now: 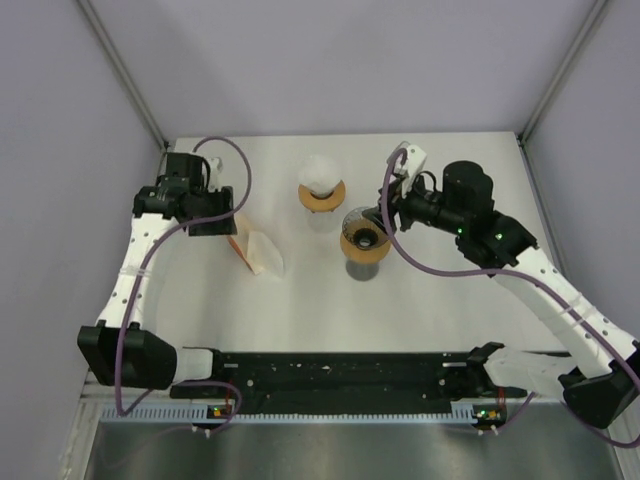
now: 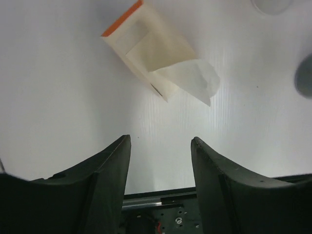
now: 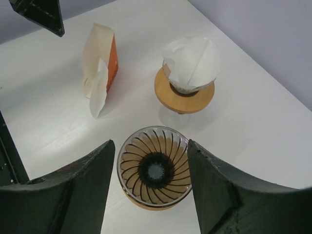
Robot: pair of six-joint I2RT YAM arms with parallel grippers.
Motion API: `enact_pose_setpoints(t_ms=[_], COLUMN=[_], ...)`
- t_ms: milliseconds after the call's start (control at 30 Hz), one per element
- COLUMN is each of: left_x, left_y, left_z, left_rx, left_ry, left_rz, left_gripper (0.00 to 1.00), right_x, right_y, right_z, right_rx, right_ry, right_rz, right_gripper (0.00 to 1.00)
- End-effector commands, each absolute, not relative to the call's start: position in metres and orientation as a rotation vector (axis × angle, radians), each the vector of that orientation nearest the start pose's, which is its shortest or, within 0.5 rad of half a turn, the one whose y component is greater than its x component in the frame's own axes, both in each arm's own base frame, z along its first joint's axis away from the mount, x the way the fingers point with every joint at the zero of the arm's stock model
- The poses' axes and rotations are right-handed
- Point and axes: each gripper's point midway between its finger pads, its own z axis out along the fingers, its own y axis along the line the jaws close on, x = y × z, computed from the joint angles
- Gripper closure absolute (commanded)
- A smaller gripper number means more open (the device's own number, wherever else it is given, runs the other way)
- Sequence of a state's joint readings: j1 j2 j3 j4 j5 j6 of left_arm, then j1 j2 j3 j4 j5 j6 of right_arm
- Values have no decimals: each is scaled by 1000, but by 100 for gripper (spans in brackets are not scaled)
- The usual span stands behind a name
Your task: Place the coffee filter in the dripper
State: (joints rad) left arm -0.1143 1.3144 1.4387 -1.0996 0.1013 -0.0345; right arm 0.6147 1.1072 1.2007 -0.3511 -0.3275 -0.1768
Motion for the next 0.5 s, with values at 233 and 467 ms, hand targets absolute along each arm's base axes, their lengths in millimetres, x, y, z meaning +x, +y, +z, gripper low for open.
enact_pose_setpoints(t_ms=[233, 467], left_x=[322, 339], left_y=[-69, -86], left_z=[182, 171], left_rx=[-450, -385], left_ry=[2473, 2468], left_rz=[-371, -200], left_gripper=[23, 32], right_x=[261, 256], right_y=[245, 243], right_z=[355, 354], right_rx=[-792, -808], right_ry=[1571, 1561], right_rz=[652, 650], right_gripper=[40, 40])
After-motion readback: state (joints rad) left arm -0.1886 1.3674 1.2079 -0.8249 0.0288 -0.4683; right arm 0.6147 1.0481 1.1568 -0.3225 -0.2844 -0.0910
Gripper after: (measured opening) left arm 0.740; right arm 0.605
